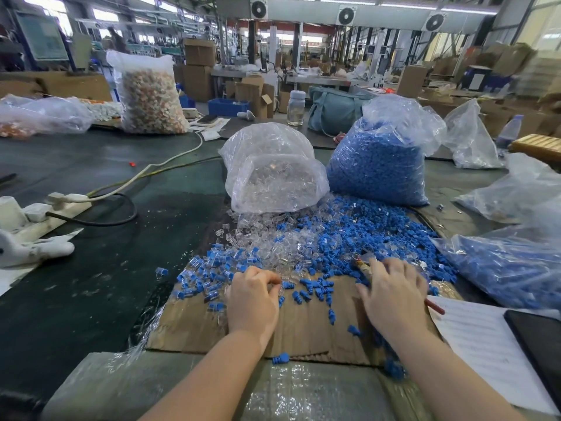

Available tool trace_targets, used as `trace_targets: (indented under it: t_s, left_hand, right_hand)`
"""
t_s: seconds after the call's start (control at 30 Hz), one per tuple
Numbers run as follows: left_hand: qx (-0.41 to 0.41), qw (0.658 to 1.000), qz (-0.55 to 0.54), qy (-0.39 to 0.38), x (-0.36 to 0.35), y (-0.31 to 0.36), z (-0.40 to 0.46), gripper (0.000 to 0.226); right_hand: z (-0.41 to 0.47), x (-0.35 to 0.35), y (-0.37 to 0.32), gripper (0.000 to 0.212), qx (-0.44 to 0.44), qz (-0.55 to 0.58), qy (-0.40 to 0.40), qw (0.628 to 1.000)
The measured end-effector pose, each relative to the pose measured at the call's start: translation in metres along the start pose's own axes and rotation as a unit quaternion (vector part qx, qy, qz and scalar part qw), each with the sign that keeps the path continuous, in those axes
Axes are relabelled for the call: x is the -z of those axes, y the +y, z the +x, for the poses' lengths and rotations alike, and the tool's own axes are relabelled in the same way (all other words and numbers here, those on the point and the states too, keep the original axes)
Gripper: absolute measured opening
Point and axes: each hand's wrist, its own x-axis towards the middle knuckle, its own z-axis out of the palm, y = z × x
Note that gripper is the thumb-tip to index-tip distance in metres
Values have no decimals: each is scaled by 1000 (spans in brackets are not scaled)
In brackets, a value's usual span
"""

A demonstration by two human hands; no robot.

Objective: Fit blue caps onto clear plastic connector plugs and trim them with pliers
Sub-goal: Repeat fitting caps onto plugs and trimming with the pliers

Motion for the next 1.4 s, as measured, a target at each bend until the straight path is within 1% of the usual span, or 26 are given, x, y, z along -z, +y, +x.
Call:
trace_targets:
  t_s: [0.1, 0.23, 0.33, 0.43, 0.6, 0.8, 0.93, 1.03, 1.13, 1.23, 1.33, 1.4]
  left_hand:
    - [0, 998, 53, -28, 0, 2, 1, 22]
    - [-2, 993, 103, -60, 0, 2, 2, 27]
    - [0, 992, 107, -60, -1, 3, 3, 26]
    - [2, 993, 104, -60, -2, 4, 3, 25]
    - [0, 992, 103, -79, -2, 5, 4, 24]
    - [5, 995, 67, -77, -3, 6, 3, 18]
    - [-8, 997, 54, -53, -2, 3, 2, 19]
    - [-12, 999, 5, -40, -1, 2, 0, 22]
    - [-28, 998, -47, -23, 1, 4, -5, 25]
    - [-38, 995, -82, -49, -1, 5, -11, 28]
    - [-8, 989, -131, -70, -5, 5, -17, 29]
    - [28, 982, -179, -62, -6, 4, -18, 21]
  right_hand:
    - [-4, -3, -24, 29, 93, 76, 4, 993]
    - [-8, -10, -47, 25, 145, 136, -11, 980]
    - [-10, -15, -58, 27, 154, 143, -33, 977]
    - [-11, -18, -64, 27, 152, 118, -50, 980]
    - [-12, -18, -68, 25, 135, 112, -39, 984]
    - [-15, -18, -69, 20, 124, 132, -9, 983]
    - [-17, -18, -69, 16, 115, 171, 10, 979]
    - [-21, -17, -68, 8, 111, 224, 25, 968]
    - [-26, -18, -69, 9, 94, 265, 39, 959]
    - [-30, -21, -68, 9, 93, 297, 47, 949]
    - [-33, -23, -66, 6, 98, 326, 62, 938]
    - [-35, -23, -65, 10, 100, 342, 78, 931]
